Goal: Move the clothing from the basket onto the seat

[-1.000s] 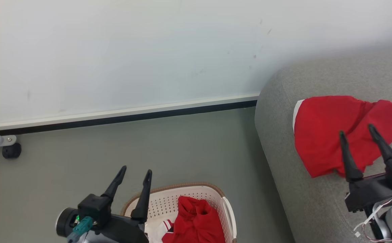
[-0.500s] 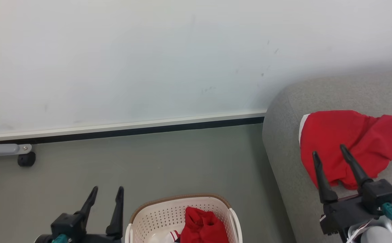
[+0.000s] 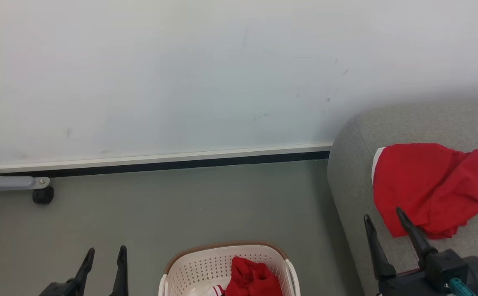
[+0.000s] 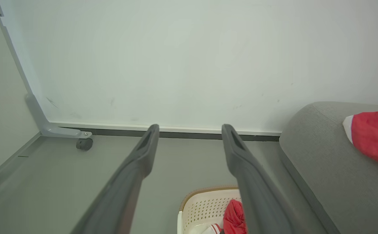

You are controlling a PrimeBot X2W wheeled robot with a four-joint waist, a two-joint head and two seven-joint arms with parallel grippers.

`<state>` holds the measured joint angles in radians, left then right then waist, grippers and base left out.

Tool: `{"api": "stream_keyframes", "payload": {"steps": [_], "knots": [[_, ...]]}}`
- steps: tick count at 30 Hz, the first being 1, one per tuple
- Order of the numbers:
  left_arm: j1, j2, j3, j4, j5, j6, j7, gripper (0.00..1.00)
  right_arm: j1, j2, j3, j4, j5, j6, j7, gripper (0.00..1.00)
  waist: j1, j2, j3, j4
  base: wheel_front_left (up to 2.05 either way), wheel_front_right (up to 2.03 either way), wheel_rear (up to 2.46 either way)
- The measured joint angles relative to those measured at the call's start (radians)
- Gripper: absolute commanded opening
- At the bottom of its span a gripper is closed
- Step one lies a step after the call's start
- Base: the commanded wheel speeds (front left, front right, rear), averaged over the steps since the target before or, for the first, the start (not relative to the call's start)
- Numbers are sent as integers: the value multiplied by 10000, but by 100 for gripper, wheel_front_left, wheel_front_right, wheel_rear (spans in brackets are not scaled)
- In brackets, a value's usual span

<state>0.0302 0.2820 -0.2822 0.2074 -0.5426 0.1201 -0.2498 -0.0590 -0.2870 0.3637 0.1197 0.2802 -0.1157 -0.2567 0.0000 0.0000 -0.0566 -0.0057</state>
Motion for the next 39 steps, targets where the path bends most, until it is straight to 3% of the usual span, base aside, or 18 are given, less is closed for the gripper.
{"api": "stream_keyframes", "payload": {"steps": [39], "knots": [[705, -265, 598, -554, 757, 33, 0, 100, 887, 245, -788, -523, -274, -88, 4, 100, 0, 0, 406, 69, 0, 0, 0]]}}
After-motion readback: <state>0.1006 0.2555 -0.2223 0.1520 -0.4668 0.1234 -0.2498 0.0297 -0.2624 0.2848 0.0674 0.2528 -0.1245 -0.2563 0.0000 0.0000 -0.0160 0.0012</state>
